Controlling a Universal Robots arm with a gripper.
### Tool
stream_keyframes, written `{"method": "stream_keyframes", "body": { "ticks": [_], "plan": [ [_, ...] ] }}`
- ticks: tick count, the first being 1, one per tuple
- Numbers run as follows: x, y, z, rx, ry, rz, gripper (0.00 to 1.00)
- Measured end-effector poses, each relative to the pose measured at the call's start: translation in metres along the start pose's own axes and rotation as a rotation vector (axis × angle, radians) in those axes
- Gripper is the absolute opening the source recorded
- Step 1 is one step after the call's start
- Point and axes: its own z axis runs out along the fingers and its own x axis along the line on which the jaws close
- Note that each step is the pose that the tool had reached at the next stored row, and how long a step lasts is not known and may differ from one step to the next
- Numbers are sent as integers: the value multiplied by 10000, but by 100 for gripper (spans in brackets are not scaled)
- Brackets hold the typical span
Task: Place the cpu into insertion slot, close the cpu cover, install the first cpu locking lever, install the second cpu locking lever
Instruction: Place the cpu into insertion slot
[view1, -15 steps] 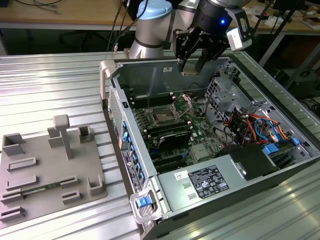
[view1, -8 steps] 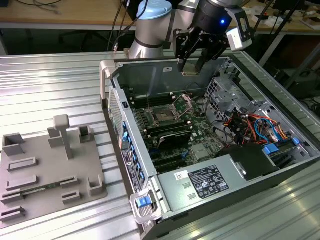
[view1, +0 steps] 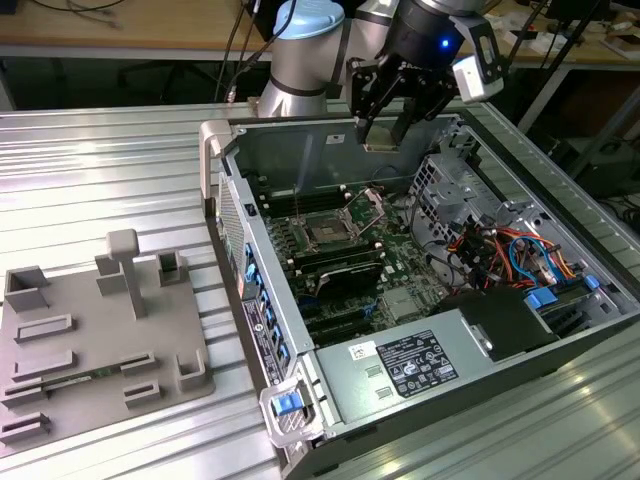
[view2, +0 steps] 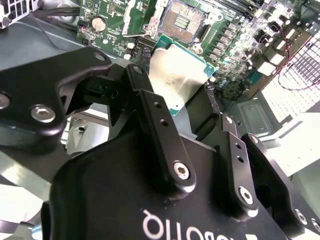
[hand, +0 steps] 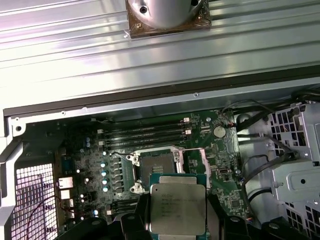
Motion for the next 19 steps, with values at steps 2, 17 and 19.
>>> {"method": "stream_keyframes", "body": {
  "ticks": [2,17,19],
  "plan": [
    [1,0,0,-4,-19,217,54],
    [9,-1,1,-16,-71,794,54],
    [9,-2,2,-19,-89,990,54]
  ]
}}
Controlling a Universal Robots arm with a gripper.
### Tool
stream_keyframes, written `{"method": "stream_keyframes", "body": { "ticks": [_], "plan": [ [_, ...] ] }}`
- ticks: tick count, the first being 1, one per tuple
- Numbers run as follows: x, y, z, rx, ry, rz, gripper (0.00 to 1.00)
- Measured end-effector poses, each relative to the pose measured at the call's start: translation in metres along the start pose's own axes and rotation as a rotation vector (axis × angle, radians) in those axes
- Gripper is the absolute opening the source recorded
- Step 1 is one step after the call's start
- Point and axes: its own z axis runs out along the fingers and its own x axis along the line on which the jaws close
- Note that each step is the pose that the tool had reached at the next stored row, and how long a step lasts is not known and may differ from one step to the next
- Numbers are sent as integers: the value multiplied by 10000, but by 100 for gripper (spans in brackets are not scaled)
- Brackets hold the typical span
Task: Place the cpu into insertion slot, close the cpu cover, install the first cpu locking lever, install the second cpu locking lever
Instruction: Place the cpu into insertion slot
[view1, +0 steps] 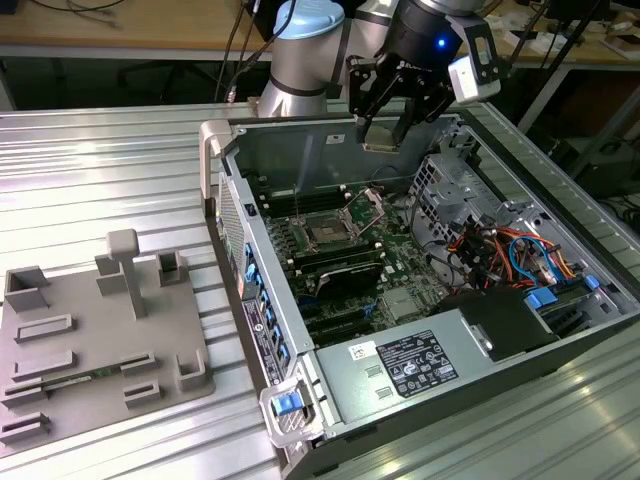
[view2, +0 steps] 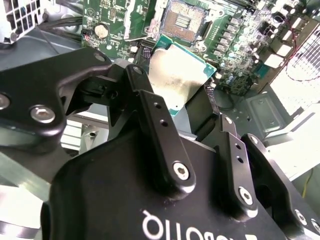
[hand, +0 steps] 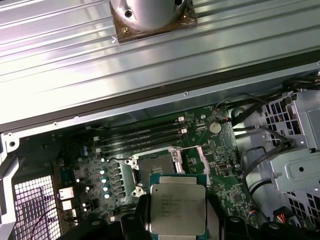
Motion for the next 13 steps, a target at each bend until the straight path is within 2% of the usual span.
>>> {"method": "stream_keyframes", "body": {
  "ticks": [3,13],
  "plan": [
    [10,-3,1,-7,-29,332,54],
    [20,-5,1,-9,-38,427,54]
  ]
}}
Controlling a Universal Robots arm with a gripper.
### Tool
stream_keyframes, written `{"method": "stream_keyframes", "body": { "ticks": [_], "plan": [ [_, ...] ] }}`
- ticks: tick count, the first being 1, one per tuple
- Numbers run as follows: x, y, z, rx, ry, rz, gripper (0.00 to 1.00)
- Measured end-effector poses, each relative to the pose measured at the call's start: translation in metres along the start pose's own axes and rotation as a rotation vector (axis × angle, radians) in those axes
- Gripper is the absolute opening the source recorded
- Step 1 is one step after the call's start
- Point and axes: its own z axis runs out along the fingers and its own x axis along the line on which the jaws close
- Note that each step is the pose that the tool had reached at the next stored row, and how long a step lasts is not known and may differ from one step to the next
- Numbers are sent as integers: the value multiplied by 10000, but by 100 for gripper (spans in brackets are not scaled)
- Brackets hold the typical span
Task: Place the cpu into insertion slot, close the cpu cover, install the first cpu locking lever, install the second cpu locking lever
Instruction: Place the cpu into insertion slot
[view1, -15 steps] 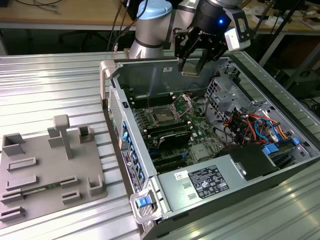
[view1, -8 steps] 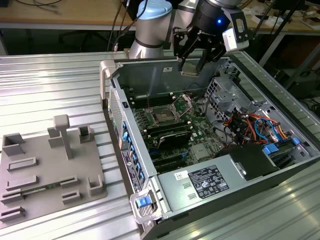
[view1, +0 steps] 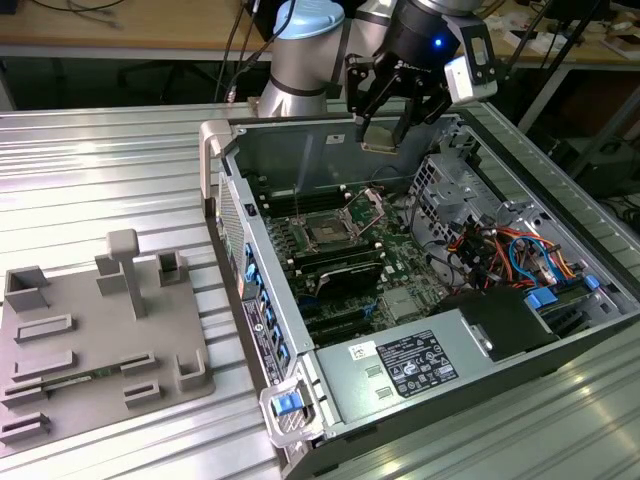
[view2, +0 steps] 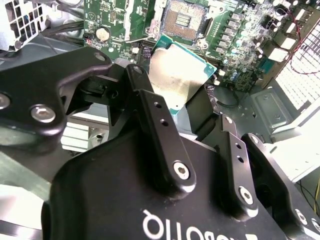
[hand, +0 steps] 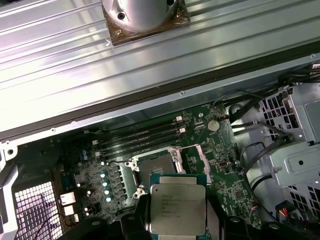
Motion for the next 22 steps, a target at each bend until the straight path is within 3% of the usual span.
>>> {"method": "stream_keyframes", "body": {
  "ticks": [12,22],
  "plan": [
    [36,-11,0,-16,-76,852,54],
    [72,-21,1,-34,-162,1807,54]
  ]
}}
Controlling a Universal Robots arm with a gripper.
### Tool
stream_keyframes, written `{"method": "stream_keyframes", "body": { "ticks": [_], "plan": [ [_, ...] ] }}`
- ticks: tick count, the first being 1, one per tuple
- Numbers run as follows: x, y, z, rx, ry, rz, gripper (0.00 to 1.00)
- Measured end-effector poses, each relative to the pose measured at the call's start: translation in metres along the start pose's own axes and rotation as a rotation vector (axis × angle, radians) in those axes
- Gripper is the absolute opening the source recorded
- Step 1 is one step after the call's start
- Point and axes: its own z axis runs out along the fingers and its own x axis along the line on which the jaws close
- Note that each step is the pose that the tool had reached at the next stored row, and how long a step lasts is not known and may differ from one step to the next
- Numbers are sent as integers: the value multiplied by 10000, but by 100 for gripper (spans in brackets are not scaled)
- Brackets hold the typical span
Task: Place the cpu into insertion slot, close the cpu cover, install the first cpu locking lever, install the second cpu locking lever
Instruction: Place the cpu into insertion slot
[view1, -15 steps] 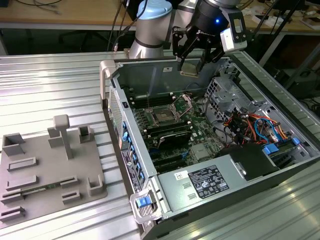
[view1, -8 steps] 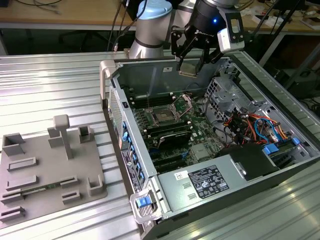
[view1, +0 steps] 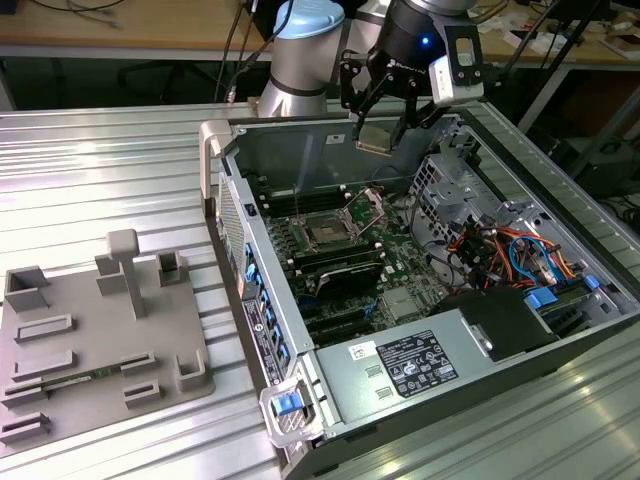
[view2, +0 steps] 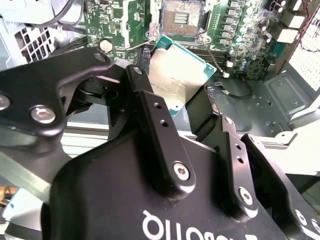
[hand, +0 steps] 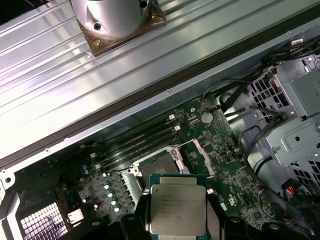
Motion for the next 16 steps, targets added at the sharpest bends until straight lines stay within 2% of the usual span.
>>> {"method": "stream_keyframes", "body": {
  "ticks": [5,11,16],
  "plan": [
    [31,-16,-1,-9,-38,430,54],
    [33,-16,-1,-9,-42,467,54],
    [40,-20,0,-17,-76,851,54]
  ]
}}
